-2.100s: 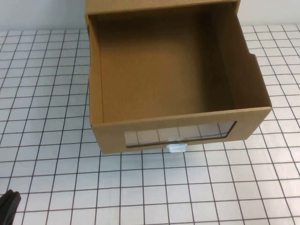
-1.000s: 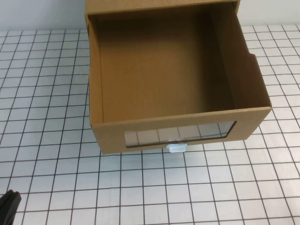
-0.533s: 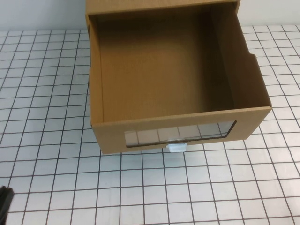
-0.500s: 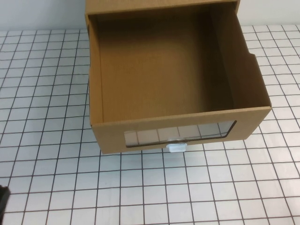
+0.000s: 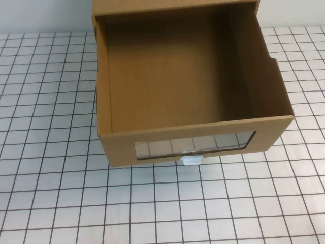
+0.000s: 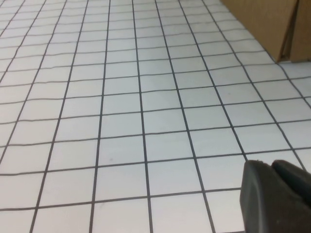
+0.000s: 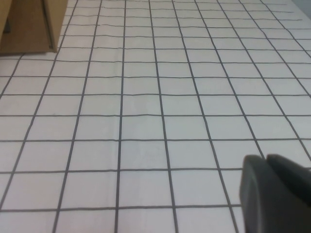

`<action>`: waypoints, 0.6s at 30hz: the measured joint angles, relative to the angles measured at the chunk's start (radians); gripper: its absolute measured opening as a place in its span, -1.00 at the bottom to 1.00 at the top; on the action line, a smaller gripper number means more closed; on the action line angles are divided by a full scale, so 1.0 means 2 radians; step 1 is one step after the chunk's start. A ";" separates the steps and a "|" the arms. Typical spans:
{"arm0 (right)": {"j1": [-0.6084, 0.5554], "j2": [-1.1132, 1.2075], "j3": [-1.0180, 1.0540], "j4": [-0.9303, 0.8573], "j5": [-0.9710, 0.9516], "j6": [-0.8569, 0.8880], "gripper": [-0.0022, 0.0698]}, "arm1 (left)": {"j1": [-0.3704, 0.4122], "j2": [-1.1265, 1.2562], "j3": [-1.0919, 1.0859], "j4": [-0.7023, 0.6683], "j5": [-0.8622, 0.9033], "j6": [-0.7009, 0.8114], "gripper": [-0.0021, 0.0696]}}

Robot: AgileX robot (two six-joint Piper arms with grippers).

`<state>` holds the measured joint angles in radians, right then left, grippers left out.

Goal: Open the shoe box
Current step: 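Pull the top drawer of the cardboard box fully open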

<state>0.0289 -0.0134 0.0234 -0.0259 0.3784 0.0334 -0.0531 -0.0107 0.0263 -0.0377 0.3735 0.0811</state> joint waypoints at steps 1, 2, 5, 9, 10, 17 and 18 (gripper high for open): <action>0.000 0.000 0.000 0.000 0.000 0.000 -0.98 | 0.000 0.000 0.000 0.001 0.002 0.000 -0.95; 0.000 0.000 0.000 0.000 0.000 0.000 -0.98 | 0.000 0.000 0.000 0.001 0.004 0.000 -0.95; 0.000 0.000 0.000 0.000 0.000 0.000 -0.98 | 0.001 0.000 0.000 0.002 0.004 0.000 -0.95; 0.000 0.000 0.000 0.000 0.000 0.000 -0.98 | 0.001 0.000 0.000 0.002 0.006 -0.002 -0.95; 0.000 0.000 0.000 0.000 0.000 0.000 -0.98 | 0.001 0.000 0.000 0.002 0.006 -0.002 -0.95; 0.000 0.000 0.000 0.000 0.000 0.000 -0.98 | 0.001 0.000 0.000 0.002 0.006 -0.002 -0.95; 0.000 0.000 0.000 0.000 0.000 0.000 -0.98 | 0.001 0.000 0.000 0.002 0.006 -0.002 -0.95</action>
<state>0.0289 -0.0134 0.0234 -0.0259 0.3784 0.0334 -0.0506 -0.0107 0.0263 -0.0333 0.3864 0.0767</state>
